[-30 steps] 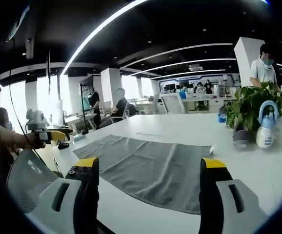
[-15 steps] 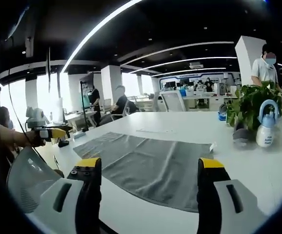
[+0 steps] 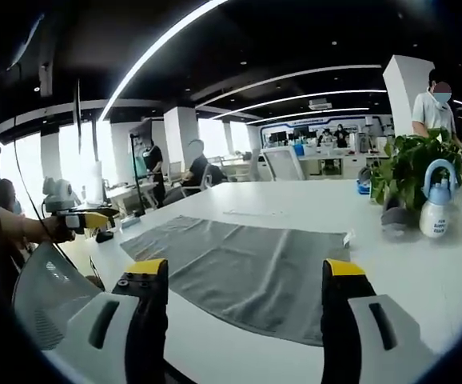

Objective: Fold the towel on the table until its edges align and the towel forms a compact rectangular stack.

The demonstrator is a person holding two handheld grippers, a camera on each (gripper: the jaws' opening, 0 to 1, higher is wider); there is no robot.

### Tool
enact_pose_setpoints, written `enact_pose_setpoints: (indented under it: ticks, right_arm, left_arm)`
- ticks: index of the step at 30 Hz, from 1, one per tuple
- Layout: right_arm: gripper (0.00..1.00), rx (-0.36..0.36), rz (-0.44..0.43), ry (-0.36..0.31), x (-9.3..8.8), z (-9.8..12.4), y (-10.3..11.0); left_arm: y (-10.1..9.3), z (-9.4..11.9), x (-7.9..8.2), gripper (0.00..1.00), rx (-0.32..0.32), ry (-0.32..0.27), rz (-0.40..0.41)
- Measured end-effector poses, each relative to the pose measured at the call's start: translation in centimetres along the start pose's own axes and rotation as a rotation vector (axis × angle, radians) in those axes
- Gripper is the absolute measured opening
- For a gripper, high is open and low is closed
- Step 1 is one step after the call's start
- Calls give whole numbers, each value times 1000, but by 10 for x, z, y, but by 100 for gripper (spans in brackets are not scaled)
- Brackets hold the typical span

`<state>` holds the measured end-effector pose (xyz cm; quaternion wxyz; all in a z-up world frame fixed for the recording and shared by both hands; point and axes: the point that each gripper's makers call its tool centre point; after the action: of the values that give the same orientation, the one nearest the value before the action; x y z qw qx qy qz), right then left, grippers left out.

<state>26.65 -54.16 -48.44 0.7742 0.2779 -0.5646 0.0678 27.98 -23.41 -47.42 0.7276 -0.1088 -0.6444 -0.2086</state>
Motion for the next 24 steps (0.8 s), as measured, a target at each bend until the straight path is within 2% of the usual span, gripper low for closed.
enact_pose_setpoints:
  ticks: [4, 8, 13, 17, 19, 21, 23, 24]
  right_arm:
    - [71, -18, 22, -21, 6, 3, -1]
    - [71, -41, -2, -12, 5, 5, -8]
    - [70, -54, -29, -32, 14, 10, -15]
    - [65, -55, 1, -17, 26, 15, -30]
    - [64, -63, 7, -25, 35, 19, -39]
    - [63, -85, 6, -52, 49, 25, -54]
    - [63, -101, 7, -66, 58, 28, -64]
    - [63, -108, 12, -71, 61, 29, -68]
  left_arm:
    - [-2, 0, 3, 95, -11, -6, 2]
    - [-4, 0, 4, 94, -21, -6, -4]
    - [-8, -2, 4, 92, -38, 1, -14]
    - [-17, -8, 9, 89, -112, 3, 28]
    - [-24, -11, 8, 90, -142, 26, -36]
    - [-31, -17, 11, 91, -155, 45, -175]
    - [-36, -23, 16, 91, -159, 40, -209]
    - [-39, -25, 19, 91, -162, 34, -198]
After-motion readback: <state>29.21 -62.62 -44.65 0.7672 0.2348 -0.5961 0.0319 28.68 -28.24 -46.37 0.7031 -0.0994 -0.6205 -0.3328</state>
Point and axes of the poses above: the point that each gripper's makers call its tool centre point, and the gripper's own axes: z roughly backward along the fingers, y roughly to its left, x roughly out of its top, and after that the axes turned 14 degrees about -z, right-handed
